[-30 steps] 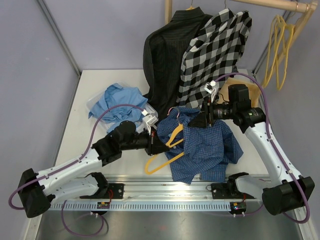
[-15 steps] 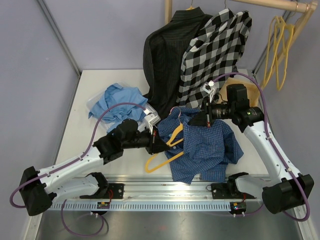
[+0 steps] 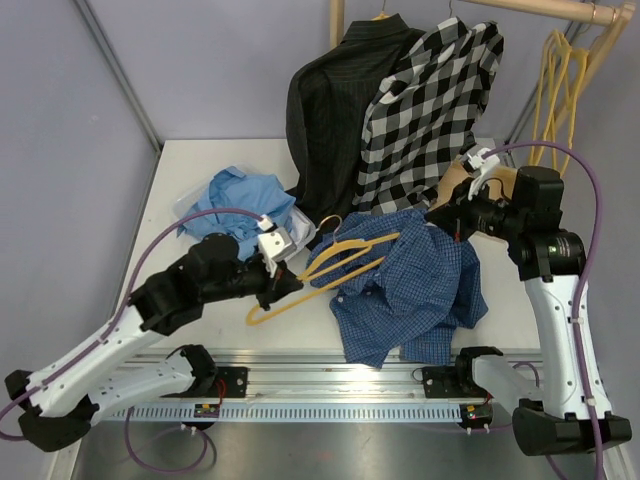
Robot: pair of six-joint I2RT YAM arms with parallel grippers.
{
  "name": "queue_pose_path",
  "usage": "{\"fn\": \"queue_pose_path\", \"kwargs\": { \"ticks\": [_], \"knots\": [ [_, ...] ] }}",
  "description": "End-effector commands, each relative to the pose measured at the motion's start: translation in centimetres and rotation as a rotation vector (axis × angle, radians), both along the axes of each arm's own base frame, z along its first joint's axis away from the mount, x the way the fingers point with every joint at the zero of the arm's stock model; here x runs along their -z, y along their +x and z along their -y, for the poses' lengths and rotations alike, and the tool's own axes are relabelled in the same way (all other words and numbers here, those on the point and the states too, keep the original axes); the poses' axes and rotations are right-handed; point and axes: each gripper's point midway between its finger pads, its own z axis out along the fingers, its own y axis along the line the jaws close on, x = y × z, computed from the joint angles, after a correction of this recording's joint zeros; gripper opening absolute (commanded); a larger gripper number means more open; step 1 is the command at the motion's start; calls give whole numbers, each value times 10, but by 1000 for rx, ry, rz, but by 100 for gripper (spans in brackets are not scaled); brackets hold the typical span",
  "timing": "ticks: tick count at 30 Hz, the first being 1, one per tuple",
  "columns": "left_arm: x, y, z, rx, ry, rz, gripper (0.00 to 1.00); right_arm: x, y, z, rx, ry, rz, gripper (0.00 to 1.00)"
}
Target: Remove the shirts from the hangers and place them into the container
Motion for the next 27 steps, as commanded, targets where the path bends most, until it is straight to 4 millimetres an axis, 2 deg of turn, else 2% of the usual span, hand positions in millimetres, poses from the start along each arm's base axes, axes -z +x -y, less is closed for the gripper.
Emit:
{"fn": "queue_pose_path", "kwargs": {
  "ticks": [1, 3, 4, 6, 10, 13, 16, 20, 22, 23, 24, 25, 26, 27],
  "knots": [
    [-28, 6, -44, -42, 111, 205, 0, -3, 16, 35, 138, -151, 92, 0],
    [-28, 6, -61, -79, 164, 227, 0, 4, 22, 45, 180, -192, 83, 0],
    [-37, 9, -72, -126, 165, 259, 0, 12, 25, 46, 181, -207, 66, 0],
    [-41, 7, -83, -146, 170, 283, 0, 27, 21, 42, 134, -211, 20, 0],
    [-68, 3, -97, -188, 78, 373, 0, 75, 5, 23, -80, -212, -88, 0],
    [-80, 2, -97, -190, 28, 414, 0, 107, -11, 14, -218, -209, -144, 0],
    [-82, 4, -92, -181, 10, 434, 0, 132, -25, 11, -307, -209, -183, 0],
    [-75, 9, -76, -136, 29, 419, 0, 152, -35, 14, -343, -242, -209, 4],
    [-76, 12, -68, -119, 17, 429, 0, 157, -40, 16, -358, -257, -210, 9],
    [-76, 14, -65, -115, 16, 432, 0, 159, -42, 17, -363, -260, -220, 16],
    [-71, 16, -60, -105, 26, 425, 0, 158, -44, 17, -370, -268, -210, 35],
    [-74, 18, -58, -105, 17, 437, 0, 156, -45, 18, -374, -277, -204, 48],
    [-74, 19, -55, -100, 17, 439, 0, 155, -51, 19, -382, -282, -220, 56],
    [-71, 21, -52, -93, 25, 436, 0, 146, -51, 20, -388, -304, -180, 61]
  ]
}}
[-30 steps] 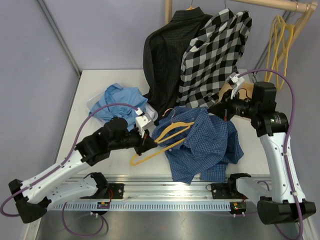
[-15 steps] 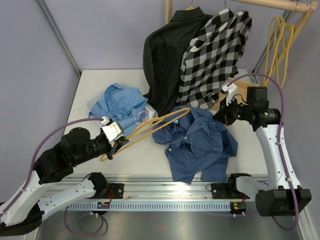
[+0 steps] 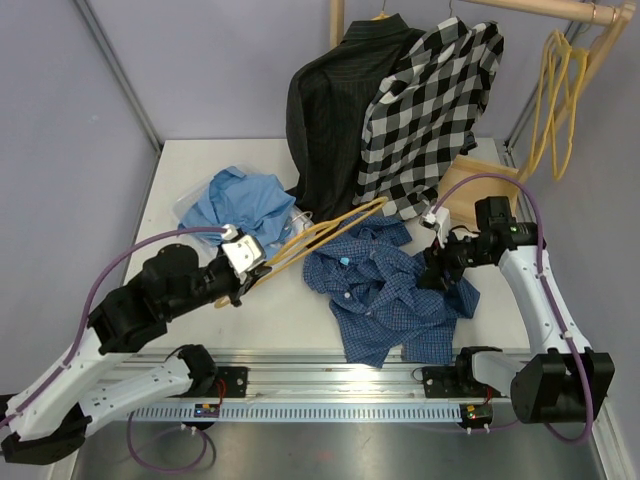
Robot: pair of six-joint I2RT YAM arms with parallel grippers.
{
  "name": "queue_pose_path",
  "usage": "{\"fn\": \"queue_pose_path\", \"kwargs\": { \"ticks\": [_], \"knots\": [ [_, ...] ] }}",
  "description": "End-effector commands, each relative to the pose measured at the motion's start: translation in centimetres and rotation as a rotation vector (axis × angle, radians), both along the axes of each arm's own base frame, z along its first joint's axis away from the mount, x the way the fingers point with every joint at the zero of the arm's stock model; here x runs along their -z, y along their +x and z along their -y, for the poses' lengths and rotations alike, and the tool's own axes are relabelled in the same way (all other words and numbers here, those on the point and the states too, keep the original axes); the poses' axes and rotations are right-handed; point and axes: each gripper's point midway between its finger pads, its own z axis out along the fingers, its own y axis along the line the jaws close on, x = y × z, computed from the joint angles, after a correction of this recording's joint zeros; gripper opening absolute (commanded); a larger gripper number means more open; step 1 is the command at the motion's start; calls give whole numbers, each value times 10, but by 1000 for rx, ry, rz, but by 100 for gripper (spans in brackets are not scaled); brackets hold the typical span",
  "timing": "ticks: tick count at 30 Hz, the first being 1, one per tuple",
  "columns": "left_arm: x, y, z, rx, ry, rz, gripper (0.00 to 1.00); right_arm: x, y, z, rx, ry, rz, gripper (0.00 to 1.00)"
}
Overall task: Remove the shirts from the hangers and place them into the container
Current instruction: 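Take shirts off hangers and put them into the container, then pass the hanger from the left arm to the right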
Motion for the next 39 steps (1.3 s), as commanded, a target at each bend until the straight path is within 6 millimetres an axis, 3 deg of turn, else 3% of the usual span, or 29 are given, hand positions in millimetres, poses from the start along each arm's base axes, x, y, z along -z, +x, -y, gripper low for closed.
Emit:
{"fn": "queue_pose_path", "kwargs": {
  "ticks": [1, 9, 16, 24, 28, 33, 39],
  "knots": [
    [-21, 10, 20, 41, -67, 76, 0, -21, -8, 5, -66, -40, 97, 69],
    [-9, 15, 30, 65, -43, 74, 0, -80, -40, 18, -162, -146, 313, 88],
    [-4, 13, 32, 103, -34, 68, 0, -105, -81, -19, -316, 103, 284, 98],
    [11, 9, 35, 205, -30, -11, 0, -130, -77, -30, -340, 186, 328, 99],
    [22, 6, 40, 263, -29, -57, 0, -138, -84, -41, -389, 235, 331, 100],
    [25, -2, 49, 348, -39, -79, 0, -133, -94, -58, -473, 282, 236, 100],
    [29, -8, 56, 407, -36, -114, 0, -125, -89, -73, -515, 240, 233, 99]
  ]
}}
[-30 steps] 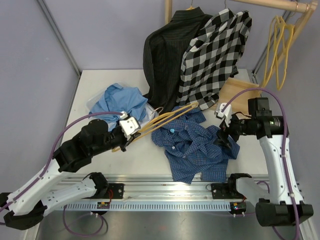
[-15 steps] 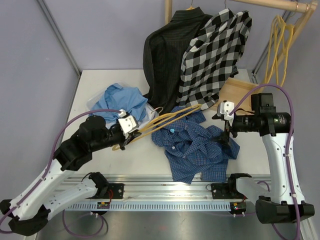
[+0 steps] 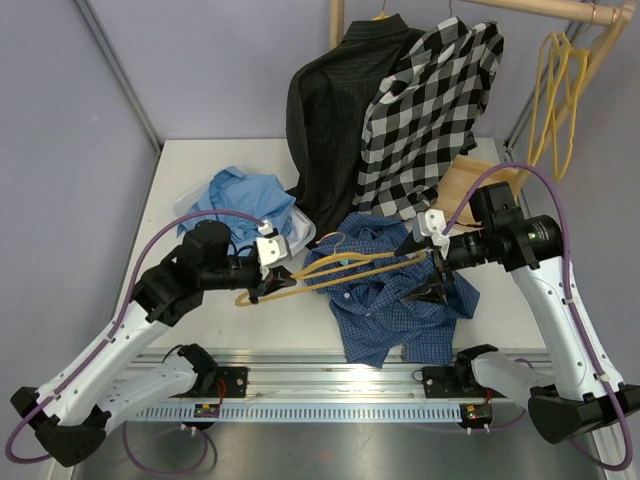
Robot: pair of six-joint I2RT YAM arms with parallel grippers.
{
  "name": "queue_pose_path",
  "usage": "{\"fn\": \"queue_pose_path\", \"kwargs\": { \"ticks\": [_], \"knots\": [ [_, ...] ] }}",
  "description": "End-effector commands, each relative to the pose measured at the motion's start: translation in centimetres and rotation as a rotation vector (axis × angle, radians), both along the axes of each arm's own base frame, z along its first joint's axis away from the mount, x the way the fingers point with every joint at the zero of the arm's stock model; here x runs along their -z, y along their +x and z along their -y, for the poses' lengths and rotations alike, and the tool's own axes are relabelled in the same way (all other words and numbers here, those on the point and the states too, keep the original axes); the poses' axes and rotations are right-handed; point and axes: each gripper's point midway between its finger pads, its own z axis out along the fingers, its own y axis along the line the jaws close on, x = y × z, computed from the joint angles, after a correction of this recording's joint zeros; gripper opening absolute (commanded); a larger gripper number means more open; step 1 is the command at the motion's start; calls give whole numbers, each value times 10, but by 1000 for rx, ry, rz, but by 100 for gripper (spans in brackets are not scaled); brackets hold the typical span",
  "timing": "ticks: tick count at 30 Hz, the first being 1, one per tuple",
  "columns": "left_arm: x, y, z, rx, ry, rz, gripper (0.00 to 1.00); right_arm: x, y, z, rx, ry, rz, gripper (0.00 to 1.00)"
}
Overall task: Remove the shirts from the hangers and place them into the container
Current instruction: Pass the hanger from the left arm to the right
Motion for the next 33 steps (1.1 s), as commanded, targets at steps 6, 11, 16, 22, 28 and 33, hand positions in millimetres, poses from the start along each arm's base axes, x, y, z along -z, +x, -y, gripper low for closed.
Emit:
{"fn": "queue_pose_path", "kwargs": {
  "ticks": [6, 11, 16, 22, 28, 33],
  "knots": [
    [-20, -15, 15, 147, -83, 23, 0, 19, -16, -5, -6, -86, -142, 99],
    [-21, -22, 18, 200, -94, 10, 0, 29, -12, -14, -29, -107, -155, 96],
    [-24, -25, 19, 221, -105, 23, 0, 36, -12, -20, -34, -113, -172, 89],
    [-23, -32, 18, 252, -109, 15, 0, 19, -14, -15, -18, -103, -78, 88],
    [-19, -31, 16, 239, -98, 5, 0, -19, -31, -12, -57, -69, -64, 85],
    [-23, -35, 17, 250, -112, 3, 0, -3, -7, -11, 49, -108, -54, 87]
  ]
}}
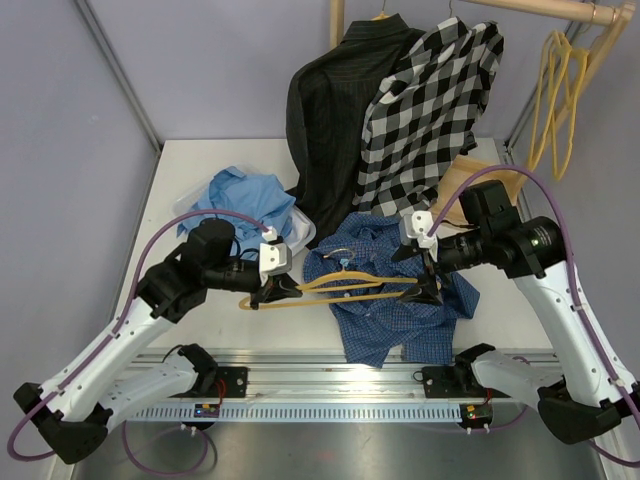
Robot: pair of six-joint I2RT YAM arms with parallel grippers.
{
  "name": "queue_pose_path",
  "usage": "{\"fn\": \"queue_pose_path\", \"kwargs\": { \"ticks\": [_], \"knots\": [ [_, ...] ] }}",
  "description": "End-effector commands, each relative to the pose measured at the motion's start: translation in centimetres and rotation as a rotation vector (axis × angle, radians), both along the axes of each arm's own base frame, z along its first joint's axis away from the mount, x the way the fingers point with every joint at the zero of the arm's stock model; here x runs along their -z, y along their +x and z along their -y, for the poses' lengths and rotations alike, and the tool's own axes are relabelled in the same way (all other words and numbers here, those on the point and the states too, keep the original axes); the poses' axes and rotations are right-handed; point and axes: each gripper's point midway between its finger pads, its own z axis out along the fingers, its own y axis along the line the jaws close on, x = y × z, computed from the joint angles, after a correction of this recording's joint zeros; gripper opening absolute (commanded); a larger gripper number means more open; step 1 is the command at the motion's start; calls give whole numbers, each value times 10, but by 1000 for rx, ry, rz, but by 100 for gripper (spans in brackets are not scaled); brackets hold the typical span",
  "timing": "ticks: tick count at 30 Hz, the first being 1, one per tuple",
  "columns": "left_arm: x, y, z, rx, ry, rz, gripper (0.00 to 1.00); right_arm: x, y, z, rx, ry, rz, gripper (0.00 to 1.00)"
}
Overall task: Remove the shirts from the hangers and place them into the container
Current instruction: Pass the hanger from the left arm to the right, then hang the hanger back to the clothesline with the right arm
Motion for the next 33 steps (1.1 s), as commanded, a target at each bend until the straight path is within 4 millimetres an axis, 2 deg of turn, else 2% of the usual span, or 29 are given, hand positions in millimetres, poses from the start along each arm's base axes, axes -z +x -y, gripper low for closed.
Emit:
{"fn": "queue_pose_path", "kwargs": {
  "ticks": [1, 9, 13, 14, 16, 17, 19, 20, 24, 26, 27, 28, 29, 30, 31, 33],
  "knots": [
    [-24, -10, 4, 62, -78, 48, 0, 16, 10, 1, 57, -39, -34, 87],
    [-34, -7, 5, 50, -116, 77, 0, 41, -1, -4, 6, -37, -137, 79],
    [-37, -6, 7, 45, -134, 89, 0, 41, -4, -4, 4, -23, -146, 68],
    [-37, -5, 8, 43, -138, 85, 0, 40, -4, -5, 3, -17, -144, 60],
    [-37, -4, 8, 40, -145, 91, 0, 39, -5, -5, 3, -10, -145, 50],
    [-37, -4, 8, 41, -147, 90, 0, 38, -5, -5, 6, -9, -147, 39],
    [-38, -3, 9, 38, -155, 92, 0, 37, -5, -6, 9, -6, -145, 27],
    [-38, -3, 9, 35, -157, 92, 0, 36, -4, -6, 12, -3, -142, 18],
    [-37, 2, 9, 15, -161, 96, 0, 29, -8, -5, 10, 12, -135, 0],
    [-38, 12, 7, -47, -157, 113, 3, 27, -8, -3, 19, 18, -133, 0],
    [-41, 17, 6, -86, -168, 118, 18, 25, -10, -1, 27, 25, -126, 0],
    [-40, 31, 2, -168, -159, 139, 34, 22, -6, 1, 51, 36, -113, 0],
    [-42, 37, -1, -215, -163, 140, 62, 22, -3, 3, 86, 40, -130, 0],
    [-45, 47, -8, -292, -169, 176, 77, 17, -3, 6, 109, 56, -112, 0],
    [-47, 53, -12, -333, -175, 193, 85, 13, 7, 10, 157, 77, -86, 0],
    [-55, 64, -26, -448, -196, 240, 99, 2, 8, 16, 226, 117, -89, 0]
  ]
}}
